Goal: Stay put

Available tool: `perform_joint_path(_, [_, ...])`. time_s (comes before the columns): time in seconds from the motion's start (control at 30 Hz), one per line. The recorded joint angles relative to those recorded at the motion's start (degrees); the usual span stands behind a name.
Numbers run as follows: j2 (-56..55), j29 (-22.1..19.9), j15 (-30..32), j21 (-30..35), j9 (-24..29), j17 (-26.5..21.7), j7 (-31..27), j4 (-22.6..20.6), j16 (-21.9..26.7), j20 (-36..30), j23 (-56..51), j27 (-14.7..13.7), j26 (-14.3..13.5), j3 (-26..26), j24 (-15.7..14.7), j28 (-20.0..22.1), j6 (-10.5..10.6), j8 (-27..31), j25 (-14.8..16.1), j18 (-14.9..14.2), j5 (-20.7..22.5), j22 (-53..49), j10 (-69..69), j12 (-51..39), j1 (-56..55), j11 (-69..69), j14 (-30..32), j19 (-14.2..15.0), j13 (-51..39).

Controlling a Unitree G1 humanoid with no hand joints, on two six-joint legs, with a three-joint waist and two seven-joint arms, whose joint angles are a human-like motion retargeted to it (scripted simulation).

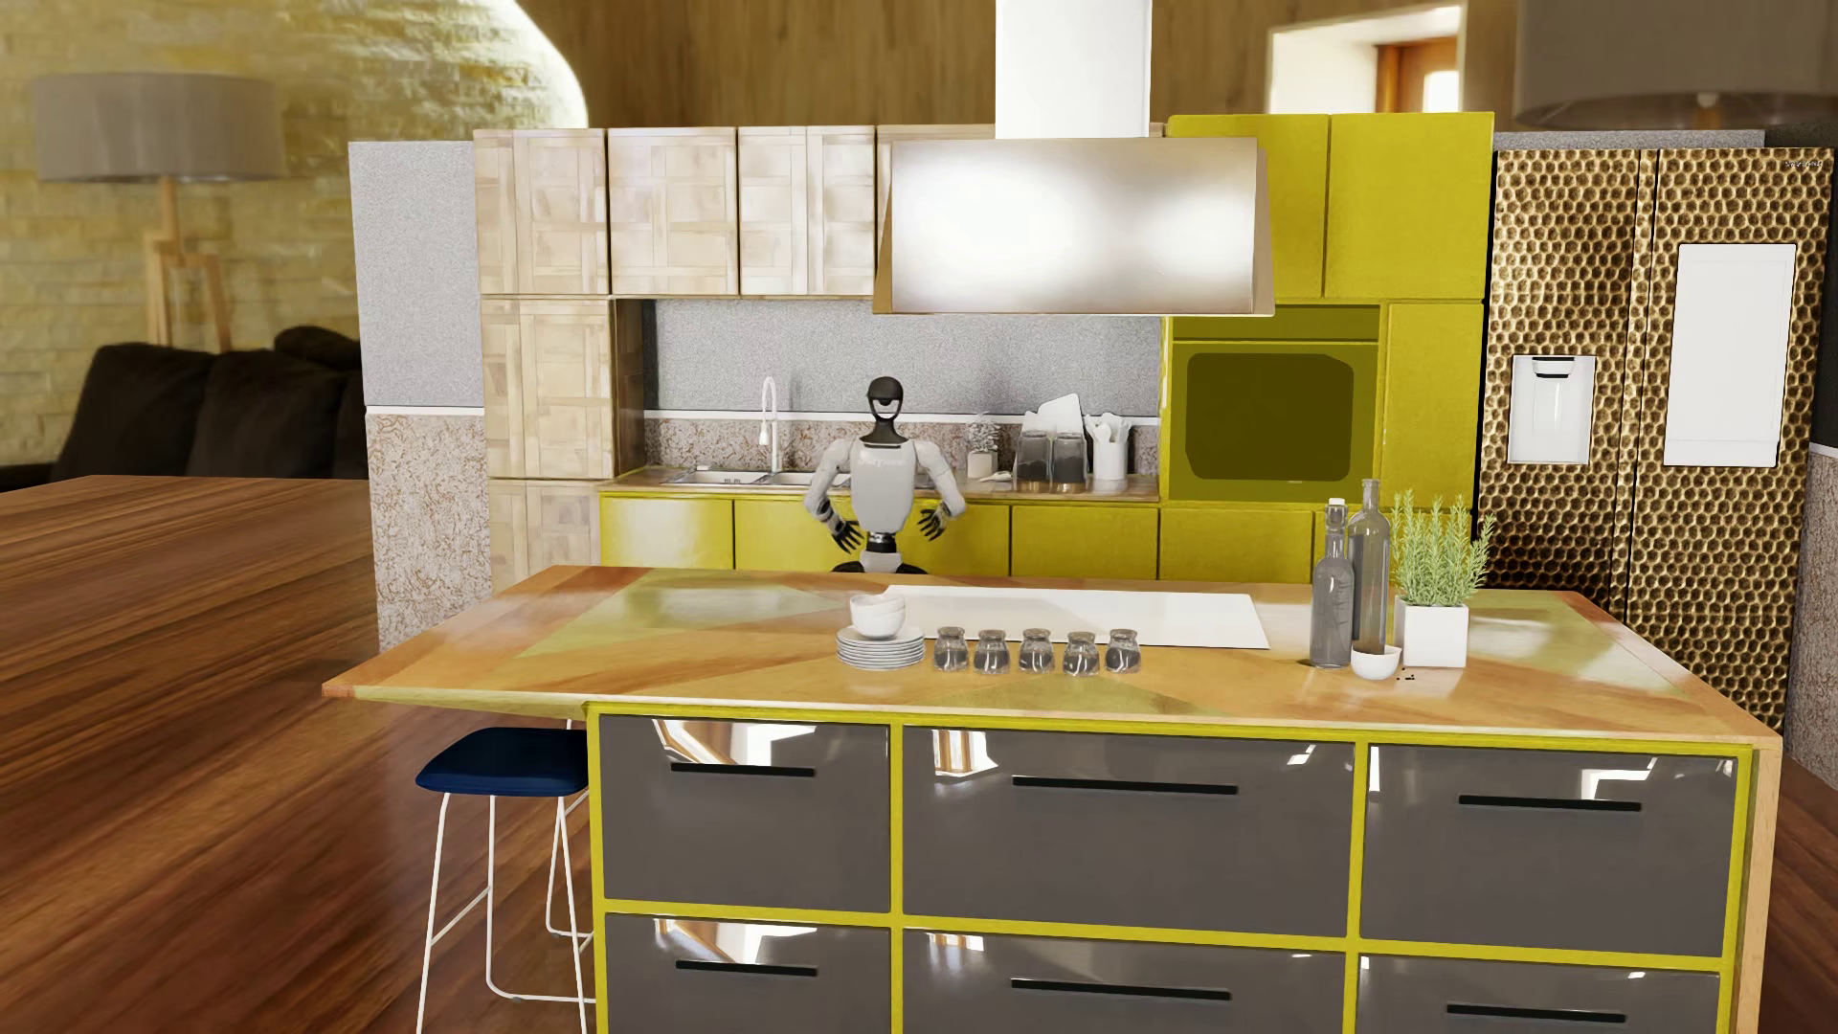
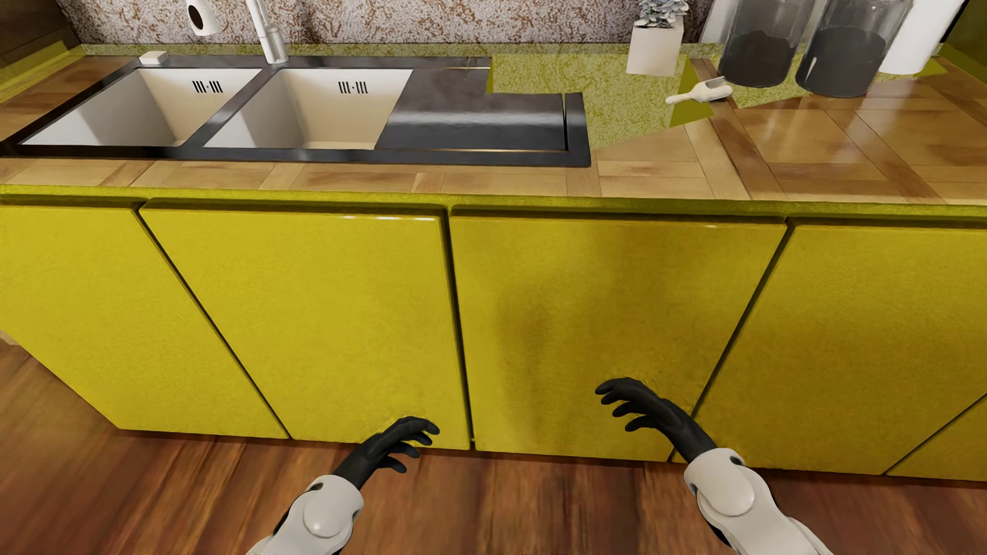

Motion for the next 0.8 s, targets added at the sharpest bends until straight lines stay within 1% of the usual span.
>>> perform_joint_path(0.1, [0.0, 0.0, -0.1, 3.8, 0.4, 1.1, 0.0, -0.5, -0.9, -2.6, 4.8, 0.0, 0.0, -0.4, 0.0, 0.0, -0.5, 0.0, 0.0, 0.0, -0.4, 3.7, 0.1, -1.1, 0.0, 0.0, -0.2, 0.0, -1.6])
perform_joint_path(0.17, [0.2, 0.0, -0.4, 6.2, 0.6, 1.2, 0.0, -0.2, -1.5, -4.4, 7.0, 0.0, 0.0, -0.7, 0.0, 0.0, -0.3, 0.0, 0.0, 0.0, -0.1, 7.2, 0.4, -2.4, 0.0, -0.1, -0.5, 0.0, -2.9])
perform_joint_path(0.27, [0.3, 0.0, -0.6, 8.6, 1.1, 2.2, 0.0, -0.3, -2.2, -7.2, 11.1, 0.0, 0.0, -0.4, 0.0, 0.0, -0.5, 0.0, 0.0, 0.0, -0.2, 11.6, 0.3, -4.0, 0.3, 0.0, -0.3, 0.0, -4.5])
perform_joint_path(0.33, [0.2, 0.0, -0.6, 8.0, 1.1, 2.9, 0.0, -0.1, -3.3, -6.3, 12.6, 0.0, 0.0, -0.6, 0.0, 0.0, -0.3, 0.0, 0.0, 0.0, -0.2, 12.7, 0.1, -3.8, 0.0, -0.1, -0.1, 0.0, -4.5])
perform_joint_path(0.47, [0.4, 0.0, -1.2, 5.2, 1.1, 4.0, 0.0, 0.1, -6.1, -1.0, 12.5, 0.0, 0.0, -1.0, 0.0, 0.0, 0.1, 0.0, 0.0, 0.0, 0.1, 13.9, -0.1, -1.5, -0.2, -0.5, -0.2, 0.0, -2.4])
perform_joint_path(0.8, [0.2, 0.0, -1.2, 2.4, 1.4, 4.5, 0.0, 0.1, -6.4, 0.1, 11.4, 0.0, 0.0, -1.3, 0.0, 0.0, 0.4, 0.0, 0.0, 0.0, 0.0, 11.9, 0.8, 0.7, -0.6, -0.5, -0.7, 0.0, -0.4])
